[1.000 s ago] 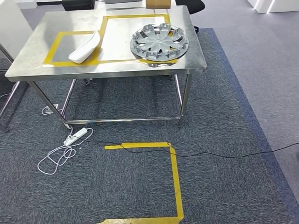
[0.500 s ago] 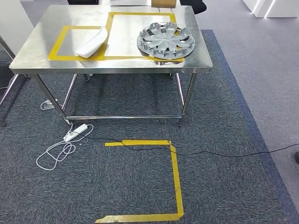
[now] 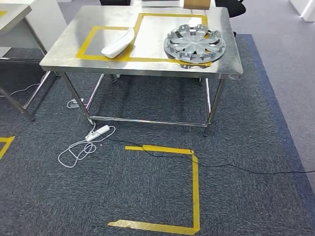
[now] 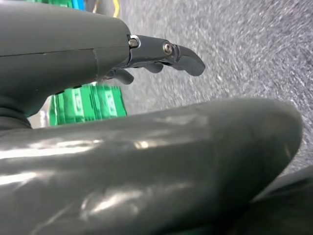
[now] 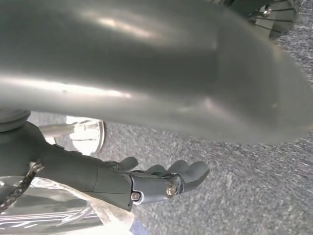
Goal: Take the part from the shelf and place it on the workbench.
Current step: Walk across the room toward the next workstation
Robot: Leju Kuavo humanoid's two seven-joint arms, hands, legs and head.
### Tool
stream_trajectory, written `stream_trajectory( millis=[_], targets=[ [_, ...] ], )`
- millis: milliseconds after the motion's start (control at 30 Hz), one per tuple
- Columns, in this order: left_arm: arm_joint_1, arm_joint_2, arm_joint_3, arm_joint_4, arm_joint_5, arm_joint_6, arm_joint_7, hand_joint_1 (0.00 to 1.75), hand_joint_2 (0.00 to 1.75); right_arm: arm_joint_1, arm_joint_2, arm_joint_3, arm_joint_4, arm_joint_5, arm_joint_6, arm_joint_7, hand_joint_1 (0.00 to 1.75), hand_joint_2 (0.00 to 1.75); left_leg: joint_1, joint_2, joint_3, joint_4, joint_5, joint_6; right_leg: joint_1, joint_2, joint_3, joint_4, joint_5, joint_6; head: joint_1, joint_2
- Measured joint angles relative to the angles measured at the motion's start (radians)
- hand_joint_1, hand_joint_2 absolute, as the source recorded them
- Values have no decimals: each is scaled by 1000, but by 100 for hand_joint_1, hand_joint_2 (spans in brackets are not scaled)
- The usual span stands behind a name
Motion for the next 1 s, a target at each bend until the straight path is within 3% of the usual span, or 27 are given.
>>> stream_trajectory(
  millis=[33, 100, 167, 200, 267, 333, 400, 467, 500, 533, 567, 633, 700, 767, 800, 867, 933, 967, 1000],
  targets=[
    [0, 1, 1, 0, 2, 1, -2, 0, 0, -1, 0, 0, 0, 1, -1, -1, 0, 0, 1, 5, 16, -21, 19, 0, 0, -11, -1, 1, 0, 0, 0, 0],
    [1, 5, 2, 0, 4, 4, -3, 0, 0, -3, 1, -1, 0, 5, -2, -3, 0, 0, -1, 33, 89, -149, 83, 5, 2, -31, 2, 2, -3, 4, 0, 0],
    [0, 7, 3, 0, 8, 7, -3, 0, 0, -4, 2, -2, 0, 7, -2, -5, 0, 0, -7, 65, 143, -259, 113, 18, 7, -48, 2, 5, -6, 12, 0, 0],
    [0, 7, 4, 0, 9, 8, -4, 0, 0, -5, 2, -2, 0, 7, -3, -5, 0, 0, -10, 71, 149, -278, 113, 24, 10, -57, 1, 6, -7, 17, 1, 0],
    [2, 7, 6, 0, 12, 9, -7, 0, 0, -8, 3, -2, 0, 8, -2, -7, 0, 0, -11, 56, 144, -284, 114, 38, 12, -74, 1, 6, -9, 26, 1, 0],
    [5, 7, 10, 0, 14, 9, -10, 0, 0, -11, 4, -2, 0, 10, -1, -8, 0, 0, -6, 39, 142, -289, 121, 50, 9, -45, -11, 33, -34, 37, 4, 0],
    [3, 7, 15, 0, 16, 6, -15, 0, 0, -11, 5, -2, 0, 11, 0, -9, 0, 0, -4, 21, 137, -292, 127, 61, 6, 10, -61, 140, -97, 44, 9, 0],
    [1, 8, 19, 0, 14, 2, -19, 0, 0, -7, 5, -2, 0, 13, 2, -9, 0, 0, -5, -3, 131, -291, 130, 65, 4, 32, -124, 273, -150, 46, 9, 0],
    [0, 8, 20, 0, 13, 2, -20, 0, 0, -5, 5, -2, 0, 13, 2, -9, 0, 0, -6, -16, 130, -291, 131, 65, 4, 35, -139, 301, -150, 45, 9, 0],
    [1, 9, 21, 0, 11, 4, -22, 0, 0, -4, 5, -2, 0, 13, 1, -10, 0, 0, -7, -29, 130, -291, 132, 64, 4, 37, -134, 288, -129, 43, 9, 0],
    [0, 10, 21, 0, 10, 6, -24, 0, 0, -3, 5, -2, 0, 13, 1, -11, 0, 0, -7, -42, 131, -290, 133, 63, 4, 43, -111, 236, -93, 40, 9, 0],
    [-1, 12, 22, 0, 10, 13, -32, 0, 0, -4, 5, -2, 0, 11, -2, -15, 0, 0, -8, -67, 131, -288, 135, 59, 1, 84, -46, 96, -25, 33, 8, 0],
    [-3, 12, 24, 0, 15, 19, -40, 0, 0, -4, 5, -2, 0, 8, -5, -19, 0, 0, -8, -90, 123, -284, 138, 49, -1, 117, -8, 18, -8, 29, 8, 0],
    [-2, 12, 29, 0, 25, 23, -45, 0, 0, -5, 6, -3, 0, 5, -8, -23, 0, 0, -6, -112, 113, -283, 144, 36, 0, 106, -1, 9, -11, 23, 8, 0],
    [1, 13, 32, 0, 30, 25, -44, 0, 0, -5, 6, -4, 0, 4, -8, -25, 0, 0, -6, -113, 109, -279, 143, 30, -1, 94, 1, 6, -8, 18, 7, 0],
    [3, 12, 40, 1, 37, 29, -38, 0, 0, -4, 8, -4, 0, 5, -7, -28, 0, 0, -7, -75, 85, -226, 107, 19, -5, 66, 4, 0, -4, 7, 0, 0],
    [1, 11, 47, 1, 38, 38, -35, 0, 0, -2, 9, -5, 0, 5, -3, -30, 0, 0, -5, -19, 29, -101, 40, 8, -3, 34, 5, -1, -6, 1, -7, 0],
    [1, 12, 49, 1, 38, 44, -38, 0, 0, 0, 9, -6, 0, 5, -1, -30, 0, 0, -2, -5, 2, -38, 14, 4, -2, 18, 6, 0, -7, 0, -7, 0],
    [2, 13, 50, 1, 37, 50, -41, 0, 0, 1, 8, -7, 0, 4, 0, -30, 0, 0, 1, 2, -13, -3, 7, 2, -1, 2, 6, 0, -9, 0, -7, 0]
  ],
)
